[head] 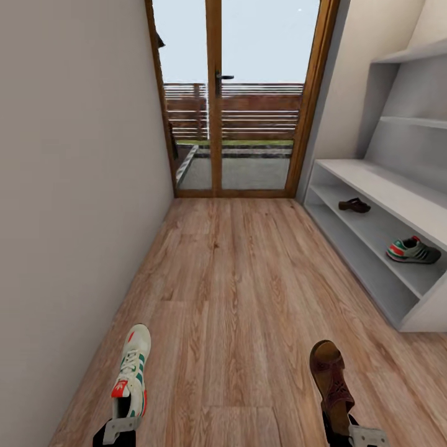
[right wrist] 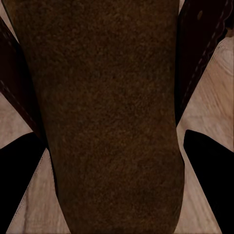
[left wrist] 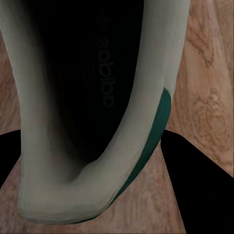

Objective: Pick up the two gym shoes and the two sandals from the corridor floor and place them onto the hallstand (shoe rack) in the corridor, making sure they are on the rack and not on the floor. Arrange them so the two gym shoes are next to each other and the two sandals are next to each other.

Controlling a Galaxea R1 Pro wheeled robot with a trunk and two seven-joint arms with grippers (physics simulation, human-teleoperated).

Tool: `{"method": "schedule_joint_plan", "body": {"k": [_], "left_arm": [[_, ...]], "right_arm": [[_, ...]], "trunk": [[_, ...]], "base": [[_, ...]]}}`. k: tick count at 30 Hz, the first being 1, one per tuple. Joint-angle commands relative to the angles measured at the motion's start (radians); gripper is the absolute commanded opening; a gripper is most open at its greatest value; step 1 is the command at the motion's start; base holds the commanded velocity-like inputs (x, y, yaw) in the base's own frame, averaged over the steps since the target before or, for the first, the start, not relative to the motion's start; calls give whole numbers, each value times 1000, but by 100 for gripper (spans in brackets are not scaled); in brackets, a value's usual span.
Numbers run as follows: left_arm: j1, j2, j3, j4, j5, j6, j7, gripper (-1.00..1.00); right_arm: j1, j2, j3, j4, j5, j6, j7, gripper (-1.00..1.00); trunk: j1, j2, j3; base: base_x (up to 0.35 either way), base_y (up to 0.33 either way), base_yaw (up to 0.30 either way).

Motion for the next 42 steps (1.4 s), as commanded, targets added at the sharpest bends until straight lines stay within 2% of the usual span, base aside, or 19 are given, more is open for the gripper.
{"method": "schedule_joint_plan", "body": {"k": [1, 42], "left_arm": [[-1, -1, 9, 1, -4, -3, -10, -100], [-1, -1, 9, 0, -4, -4, -10, -100]], "right_arm": [[-1, 1, -9, 1, 9, -4, 5, -100], [-1, 1, -9, 1, 9, -4, 3, -100]], "trunk": [[0, 0, -1], [0, 0, -1]], "base": [[340, 0, 0], [340, 0, 0]]}}
